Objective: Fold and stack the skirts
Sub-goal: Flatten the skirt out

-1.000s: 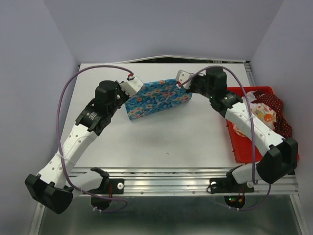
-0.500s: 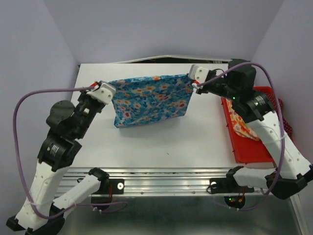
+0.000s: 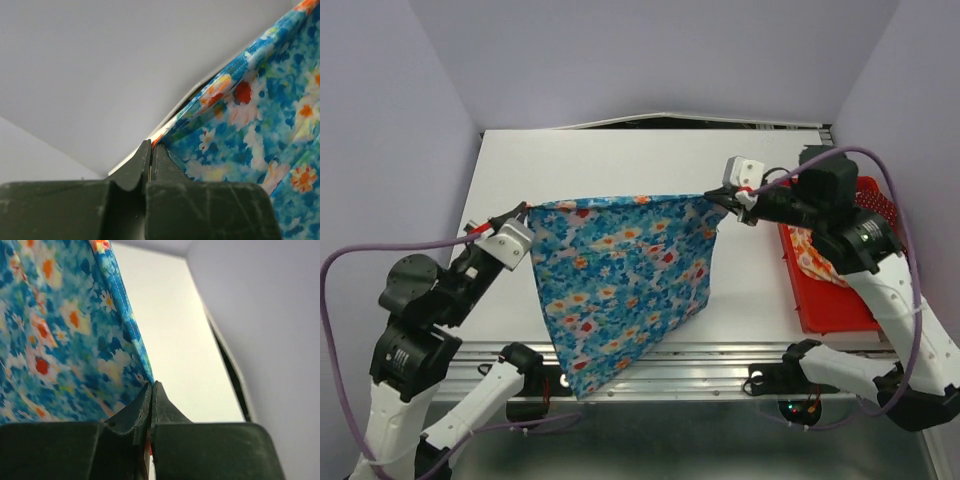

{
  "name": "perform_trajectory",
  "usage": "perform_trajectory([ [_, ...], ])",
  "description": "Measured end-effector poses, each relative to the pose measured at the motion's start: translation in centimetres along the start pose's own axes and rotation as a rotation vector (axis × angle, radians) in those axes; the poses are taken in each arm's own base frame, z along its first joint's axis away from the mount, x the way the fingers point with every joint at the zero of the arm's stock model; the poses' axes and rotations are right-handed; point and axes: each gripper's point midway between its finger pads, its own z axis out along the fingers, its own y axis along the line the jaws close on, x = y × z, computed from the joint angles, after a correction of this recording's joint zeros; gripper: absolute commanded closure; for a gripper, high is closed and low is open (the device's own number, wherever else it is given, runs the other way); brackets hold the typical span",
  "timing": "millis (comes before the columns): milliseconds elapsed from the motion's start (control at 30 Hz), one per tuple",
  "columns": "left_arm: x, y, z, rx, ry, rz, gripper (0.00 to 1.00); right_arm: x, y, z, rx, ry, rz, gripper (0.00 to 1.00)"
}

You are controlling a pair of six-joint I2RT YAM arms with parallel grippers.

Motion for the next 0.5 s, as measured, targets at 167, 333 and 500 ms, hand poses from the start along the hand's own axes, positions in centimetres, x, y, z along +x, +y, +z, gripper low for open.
perform_trajectory([
  [167, 7.0, -2.2, 3.8, 0.013, 0.190, -0.002, 1.00, 9.6, 1.6, 4.1, -0.011, 0.209, 0.123, 0.99],
  [333, 16.9, -4.5, 9.9, 0.015, 0.445, 0.047, 1.00, 20.5, 1.4, 8.5, 0.025, 0.463, 0.210, 0.99],
  [500, 26.4, -5.9, 16.5, 0.059, 0.640, 0.031, 1.00, 30.4, 0.3, 11.8, 0.058, 0.629, 0.301, 0.99],
])
